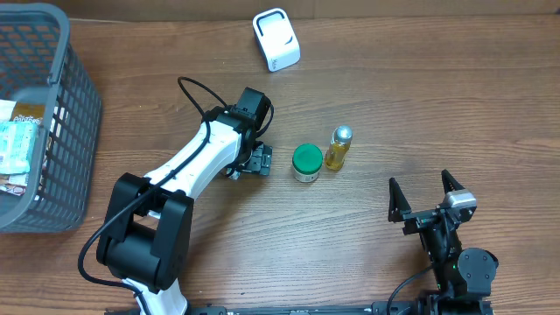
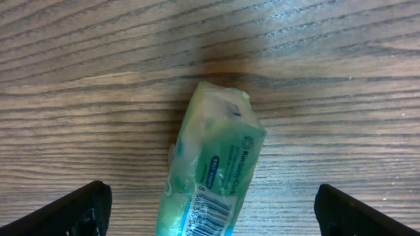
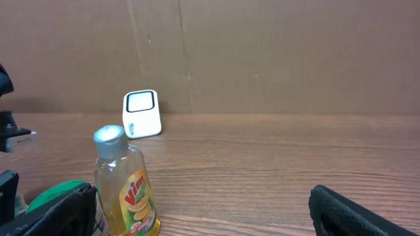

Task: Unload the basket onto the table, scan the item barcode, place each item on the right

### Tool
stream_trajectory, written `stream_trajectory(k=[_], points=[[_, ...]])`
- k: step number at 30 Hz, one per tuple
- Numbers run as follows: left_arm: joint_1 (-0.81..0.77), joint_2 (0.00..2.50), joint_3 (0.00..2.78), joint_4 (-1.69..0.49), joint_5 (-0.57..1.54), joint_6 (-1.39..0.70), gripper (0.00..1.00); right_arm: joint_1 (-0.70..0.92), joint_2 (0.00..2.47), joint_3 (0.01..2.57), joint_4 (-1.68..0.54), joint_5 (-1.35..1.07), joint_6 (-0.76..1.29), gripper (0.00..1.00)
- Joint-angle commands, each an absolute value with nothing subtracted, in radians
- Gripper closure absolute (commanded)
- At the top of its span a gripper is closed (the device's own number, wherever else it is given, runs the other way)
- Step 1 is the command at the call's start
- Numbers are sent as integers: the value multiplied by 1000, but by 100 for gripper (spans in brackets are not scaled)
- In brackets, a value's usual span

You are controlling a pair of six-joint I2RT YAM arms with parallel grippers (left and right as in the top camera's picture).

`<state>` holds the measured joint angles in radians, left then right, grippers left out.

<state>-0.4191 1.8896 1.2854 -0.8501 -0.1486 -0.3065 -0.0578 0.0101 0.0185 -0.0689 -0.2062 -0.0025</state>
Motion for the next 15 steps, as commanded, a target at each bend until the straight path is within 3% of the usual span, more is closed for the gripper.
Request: stream_trajectory(k=[1, 15], points=[[-419, 1887, 1278, -844, -138, -344, 0, -60, 3, 8, -62, -211, 1, 0], [-419, 1891, 1251, -811, -137, -345, 1, -60, 3, 8, -62, -211, 1, 0]])
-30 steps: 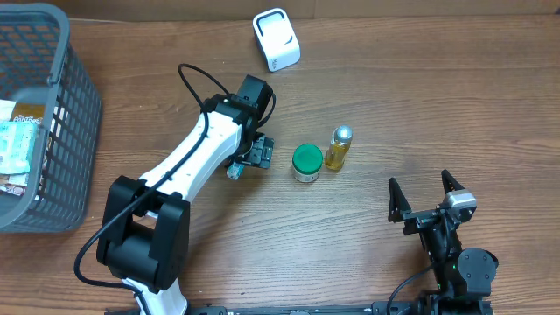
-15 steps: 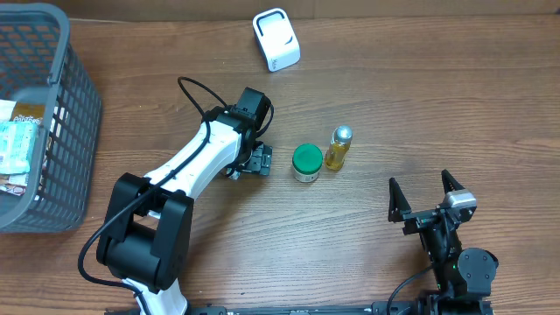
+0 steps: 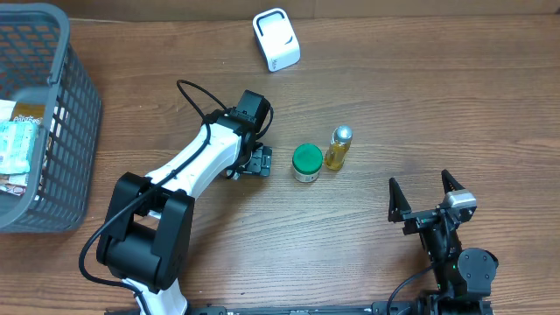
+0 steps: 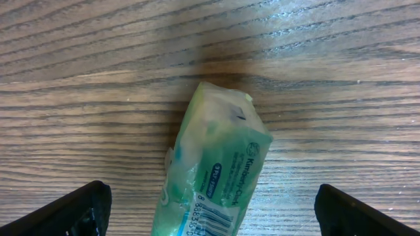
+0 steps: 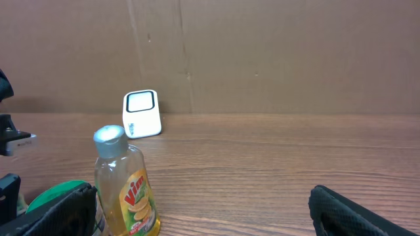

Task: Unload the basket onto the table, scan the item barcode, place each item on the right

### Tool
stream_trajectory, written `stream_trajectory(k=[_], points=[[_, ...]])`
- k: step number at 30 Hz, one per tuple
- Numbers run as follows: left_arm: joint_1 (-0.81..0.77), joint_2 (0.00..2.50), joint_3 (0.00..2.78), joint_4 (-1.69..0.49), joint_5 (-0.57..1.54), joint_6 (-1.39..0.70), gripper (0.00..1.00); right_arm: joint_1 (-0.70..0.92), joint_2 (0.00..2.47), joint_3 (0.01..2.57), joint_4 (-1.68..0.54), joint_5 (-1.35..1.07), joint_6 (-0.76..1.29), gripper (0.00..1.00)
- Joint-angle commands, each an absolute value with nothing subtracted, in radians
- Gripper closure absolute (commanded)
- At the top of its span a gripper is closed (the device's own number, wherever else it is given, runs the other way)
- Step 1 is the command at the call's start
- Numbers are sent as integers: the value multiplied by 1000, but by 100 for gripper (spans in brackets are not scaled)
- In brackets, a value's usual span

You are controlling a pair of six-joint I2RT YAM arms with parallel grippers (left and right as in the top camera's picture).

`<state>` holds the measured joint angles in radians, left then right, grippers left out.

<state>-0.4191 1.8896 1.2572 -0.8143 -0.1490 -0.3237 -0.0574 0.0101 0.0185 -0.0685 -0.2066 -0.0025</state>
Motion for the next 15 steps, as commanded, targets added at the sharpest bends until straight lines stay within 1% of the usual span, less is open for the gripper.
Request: stream_trajectory(k=[1, 13, 15], points=[[-419, 1891, 1250, -810, -138, -345, 0, -60, 3, 8, -62, -212, 1, 0], [-419, 1892, 1245, -807, -133, -336, 1, -60, 3, 8, -62, -212, 1, 0], [-419, 1892, 1245, -807, -133, -336, 7, -60, 3, 8, -62, -211, 1, 0]])
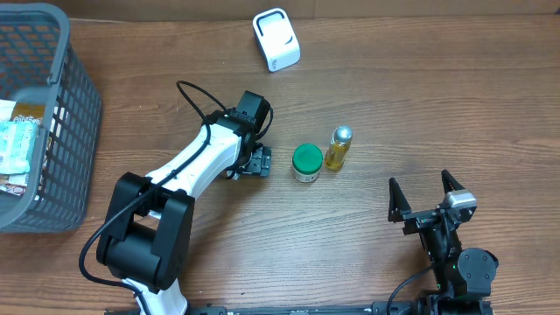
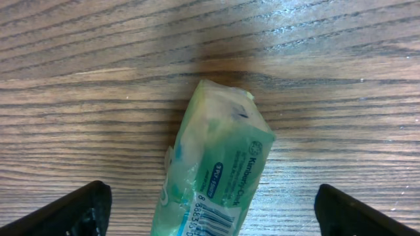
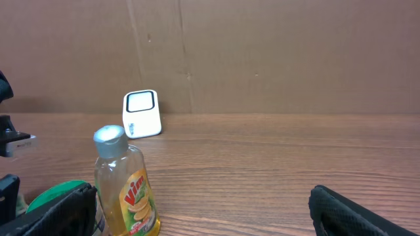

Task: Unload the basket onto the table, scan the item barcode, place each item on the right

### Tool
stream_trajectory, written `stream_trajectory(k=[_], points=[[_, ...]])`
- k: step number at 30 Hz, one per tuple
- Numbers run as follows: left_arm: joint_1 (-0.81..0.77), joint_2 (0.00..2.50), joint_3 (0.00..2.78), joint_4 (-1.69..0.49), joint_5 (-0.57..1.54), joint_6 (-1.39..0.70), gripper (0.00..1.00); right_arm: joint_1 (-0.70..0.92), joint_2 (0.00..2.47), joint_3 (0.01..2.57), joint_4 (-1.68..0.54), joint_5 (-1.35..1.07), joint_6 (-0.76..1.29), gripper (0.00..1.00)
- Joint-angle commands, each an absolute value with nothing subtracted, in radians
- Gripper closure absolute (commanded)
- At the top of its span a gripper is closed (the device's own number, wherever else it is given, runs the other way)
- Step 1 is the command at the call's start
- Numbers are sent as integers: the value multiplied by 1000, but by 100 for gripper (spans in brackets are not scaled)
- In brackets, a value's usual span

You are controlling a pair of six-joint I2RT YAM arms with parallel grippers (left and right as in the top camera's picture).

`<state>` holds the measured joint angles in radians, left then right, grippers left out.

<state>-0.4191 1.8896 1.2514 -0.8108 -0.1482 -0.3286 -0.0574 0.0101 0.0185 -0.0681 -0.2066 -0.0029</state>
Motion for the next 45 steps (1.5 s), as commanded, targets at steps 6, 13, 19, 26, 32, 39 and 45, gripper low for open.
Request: stream_trajectory(k=[6, 13, 19, 26, 32, 39, 45], points=[[-419, 1895, 1245, -815, -137, -321, 9, -60, 3, 8, -62, -212, 1, 0], [-419, 1921, 1245, -824, -137, -298, 8, -60, 3, 8, -62, -211, 1, 0], [-419, 1921, 1245, -822, -134, -294, 9, -60, 3, 8, -62, -211, 1, 0], [-413, 1929, 1245, -806, -120, -290, 11, -60, 3, 8, -62, -212, 1, 0], [-377, 1932, 1245, -800, -86, -284, 15, -60, 3, 8, -62, -212, 1, 0], [-341, 1942, 1245, -786, -28, -284, 18, -60, 3, 8, -62, -211, 1, 0], [-340, 1943, 1245, -787, -26, -284, 18, -60, 3, 8, -62, -211, 1, 0]])
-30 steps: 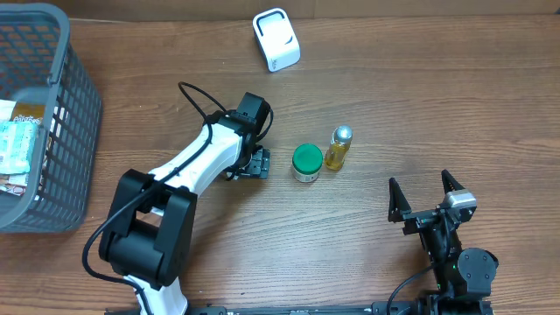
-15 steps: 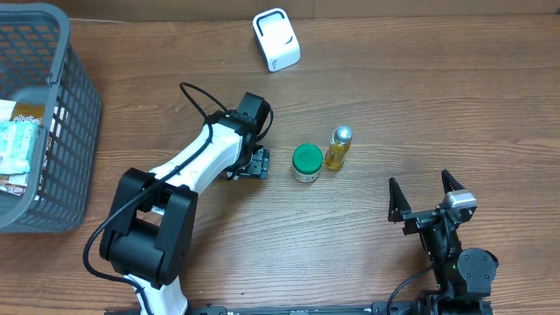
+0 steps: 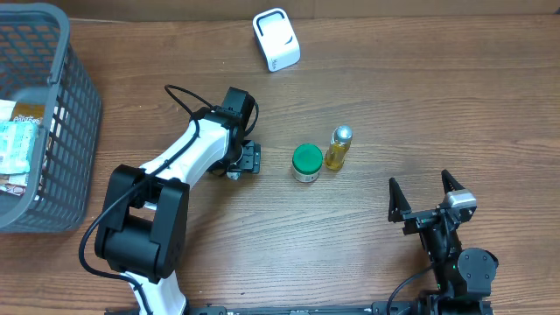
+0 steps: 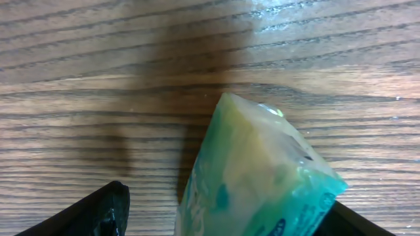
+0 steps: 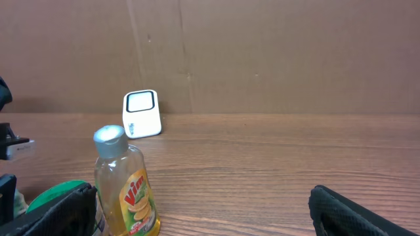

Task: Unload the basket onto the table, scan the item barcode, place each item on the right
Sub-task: 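Hold the tissue pack still above the table with the left gripper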

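Note:
A green, clear-wrapped tissue packet [image 4: 262, 157] fills the lower middle of the left wrist view, lying on the wood between the fingers of my left gripper [image 4: 230, 213]. The jaws stand wide open; the right finger is at the packet's corner and the left finger is a gap away. From overhead the left gripper [image 3: 247, 158] hides the packet. The white barcode scanner [image 3: 276, 38] stands at the table's far edge, also seen as the scanner [image 5: 142, 113]. My right gripper [image 3: 427, 199] rests open and empty at the front right.
A green-lidded jar [image 3: 305, 162] and a yellow Vim bottle [image 3: 339, 147] stand just right of the left gripper. The grey basket [image 3: 61, 105] with several packets sits at the far left. The bottle [image 5: 126, 180] is at the left of the right wrist view.
My left gripper has shifted a little to the left and nearer the packet, which now looks larger and sits deeper between the open fingers, its barcode out of view. The right arm has not moved.
My left gripper stayed open over the green tissue packet beside the jar through all three earlier moments, with only small shifts of the packet in view. Now it is closer, with the packet between its fingers. My right gripper stayed open and still throughout.

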### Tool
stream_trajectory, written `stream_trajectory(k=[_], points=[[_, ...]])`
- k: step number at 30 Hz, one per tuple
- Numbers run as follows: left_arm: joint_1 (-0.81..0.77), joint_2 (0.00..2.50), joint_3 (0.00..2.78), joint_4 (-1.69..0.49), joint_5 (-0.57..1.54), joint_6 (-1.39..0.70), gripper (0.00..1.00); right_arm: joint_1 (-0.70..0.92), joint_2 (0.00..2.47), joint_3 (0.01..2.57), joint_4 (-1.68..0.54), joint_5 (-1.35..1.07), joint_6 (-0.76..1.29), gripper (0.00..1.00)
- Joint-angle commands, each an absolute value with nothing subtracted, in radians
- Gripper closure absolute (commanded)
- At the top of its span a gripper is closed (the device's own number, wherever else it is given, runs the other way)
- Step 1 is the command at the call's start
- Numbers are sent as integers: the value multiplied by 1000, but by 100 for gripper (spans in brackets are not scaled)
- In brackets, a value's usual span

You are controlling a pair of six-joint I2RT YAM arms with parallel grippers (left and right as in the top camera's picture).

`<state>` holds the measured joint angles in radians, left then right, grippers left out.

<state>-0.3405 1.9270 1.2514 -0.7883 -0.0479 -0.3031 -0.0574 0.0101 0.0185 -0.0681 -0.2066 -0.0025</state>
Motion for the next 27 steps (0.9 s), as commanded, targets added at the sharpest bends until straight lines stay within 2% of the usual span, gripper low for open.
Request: stream_trajectory(k=[1, 12, 14, 17, 20, 27], points=[[-340, 1944, 1245, -787, -27, -284, 18, -60, 3, 8, -62, -211, 1, 0], [-339, 1958, 1253, -794, -26, -284, 16, -60, 3, 8, -62, -211, 1, 0], [-339, 1958, 1254, -799, -26, -284, 18, -60, 3, 8, -62, -211, 1, 0], [-339, 1958, 1254, -801, -26, -284, 27, -60, 3, 8, -62, -212, 1, 0], [-339, 1958, 1254, -801, -25, -284, 30, -60, 3, 8, -62, -211, 1, 0], [-339, 1958, 1255, -799, -25, -284, 31, -60, 3, 8, -62, -211, 1, 0]])
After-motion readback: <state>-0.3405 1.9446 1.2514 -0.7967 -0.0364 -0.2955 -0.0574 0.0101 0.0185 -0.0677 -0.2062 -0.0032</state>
